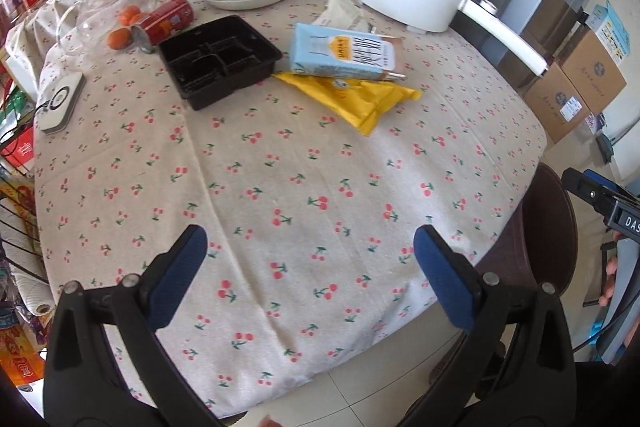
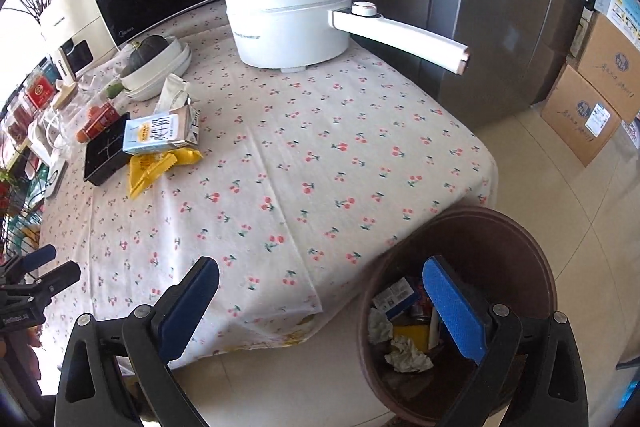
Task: Collect trash
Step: 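Reach the right tool to the blue milk carton and grasp it, then grasp the black plastic tray with the left tool while the right tool holds the carton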
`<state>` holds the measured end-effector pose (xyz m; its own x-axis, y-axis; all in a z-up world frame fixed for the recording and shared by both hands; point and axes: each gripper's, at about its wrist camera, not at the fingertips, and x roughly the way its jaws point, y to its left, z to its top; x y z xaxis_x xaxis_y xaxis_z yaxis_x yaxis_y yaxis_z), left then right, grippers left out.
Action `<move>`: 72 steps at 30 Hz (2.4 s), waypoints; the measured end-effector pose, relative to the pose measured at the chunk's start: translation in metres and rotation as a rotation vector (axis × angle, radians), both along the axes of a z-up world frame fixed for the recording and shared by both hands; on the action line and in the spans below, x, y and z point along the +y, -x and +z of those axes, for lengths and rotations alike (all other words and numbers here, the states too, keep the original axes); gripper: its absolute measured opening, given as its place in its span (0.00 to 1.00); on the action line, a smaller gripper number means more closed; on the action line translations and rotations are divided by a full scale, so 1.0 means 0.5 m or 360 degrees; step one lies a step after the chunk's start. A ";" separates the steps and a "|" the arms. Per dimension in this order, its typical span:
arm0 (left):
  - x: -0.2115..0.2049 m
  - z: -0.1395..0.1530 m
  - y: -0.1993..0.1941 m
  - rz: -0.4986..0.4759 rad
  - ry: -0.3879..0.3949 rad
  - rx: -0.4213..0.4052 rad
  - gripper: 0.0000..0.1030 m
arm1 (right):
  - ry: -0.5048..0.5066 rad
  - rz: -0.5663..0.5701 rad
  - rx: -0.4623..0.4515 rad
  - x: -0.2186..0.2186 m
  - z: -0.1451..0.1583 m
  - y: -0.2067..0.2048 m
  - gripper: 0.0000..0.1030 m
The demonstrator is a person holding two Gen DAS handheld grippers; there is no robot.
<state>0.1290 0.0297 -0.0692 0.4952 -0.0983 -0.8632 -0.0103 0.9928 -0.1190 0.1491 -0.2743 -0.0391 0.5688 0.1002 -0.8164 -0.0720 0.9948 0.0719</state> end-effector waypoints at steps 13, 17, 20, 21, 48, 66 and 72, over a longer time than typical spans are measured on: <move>0.142 -0.006 -0.013 0.0161 -0.0177 -0.0019 0.99 | 0.0020 0.0240 0.0007 0.249 -0.030 -0.120 1.00; 0.179 -0.005 -0.015 0.0194 -0.0162 -0.0022 0.99 | 0.0249 0.0485 -0.0063 0.338 -0.029 -0.176 1.00; 0.204 -0.004 -0.015 0.0218 -0.0157 -0.0022 0.99 | 0.0532 0.0707 -0.0173 0.410 -0.033 -0.206 1.00; 0.212 -0.004 -0.016 0.0225 -0.0154 -0.0023 1.00 | 0.0604 0.0769 -0.0201 0.431 -0.036 -0.216 0.99; 0.219 -0.017 -0.051 0.0298 0.0088 0.0007 0.99 | 0.0224 0.0438 0.0043 0.316 -0.014 -0.199 0.53; 0.195 -0.081 -0.302 0.0599 0.0064 -0.0022 0.92 | 0.0019 0.0313 0.0054 0.099 0.004 -0.099 0.54; 0.202 -0.115 -0.322 0.0659 0.0104 -0.0012 0.68 | 0.0079 0.0288 0.0095 0.070 -0.023 -0.098 0.54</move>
<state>0.2899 0.1305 -0.1268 0.5107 0.0559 -0.8580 -0.4061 0.8952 -0.1834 0.1979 -0.2394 -0.0506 0.4954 0.1553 -0.8547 -0.2472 0.9684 0.0327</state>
